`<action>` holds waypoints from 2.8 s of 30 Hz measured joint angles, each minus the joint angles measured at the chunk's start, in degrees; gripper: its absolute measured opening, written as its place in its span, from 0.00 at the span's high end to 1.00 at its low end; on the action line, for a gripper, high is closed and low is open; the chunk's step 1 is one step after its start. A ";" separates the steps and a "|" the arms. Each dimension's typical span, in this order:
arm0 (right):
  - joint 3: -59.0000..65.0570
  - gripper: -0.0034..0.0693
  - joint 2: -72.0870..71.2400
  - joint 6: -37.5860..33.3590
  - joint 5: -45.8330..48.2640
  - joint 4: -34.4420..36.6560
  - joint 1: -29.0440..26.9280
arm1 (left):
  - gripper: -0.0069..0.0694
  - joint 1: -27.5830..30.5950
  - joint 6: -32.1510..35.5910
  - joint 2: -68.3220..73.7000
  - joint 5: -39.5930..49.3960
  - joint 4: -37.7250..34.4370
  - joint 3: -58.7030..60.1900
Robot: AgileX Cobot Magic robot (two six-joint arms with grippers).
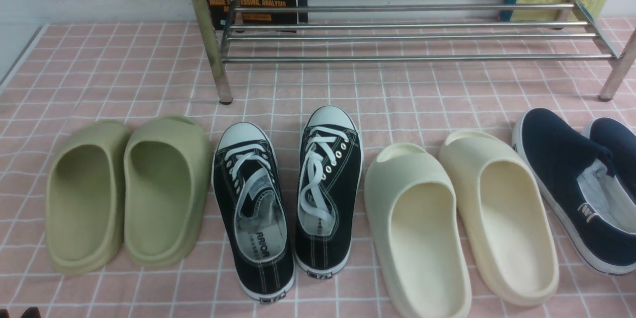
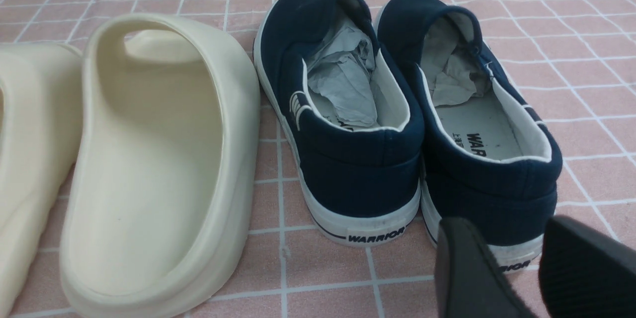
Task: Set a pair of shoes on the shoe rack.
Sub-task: Use the left arm to grab the shoe closest to it
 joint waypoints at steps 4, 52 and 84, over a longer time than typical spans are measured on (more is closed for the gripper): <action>0.00 0.62 0.00 0.00 0.00 0.00 0.00 | 0.60 0.00 0.00 0.00 0.00 0.00 0.00; 0.00 0.62 0.00 0.00 0.00 0.00 0.00 | 0.91 0.02 0.29 32.41 40.73 -11.45 -45.35; 0.00 0.62 0.00 0.00 0.00 0.00 -0.29 | 0.22 -37.06 -41.29 97.30 22.51 12.01 -59.91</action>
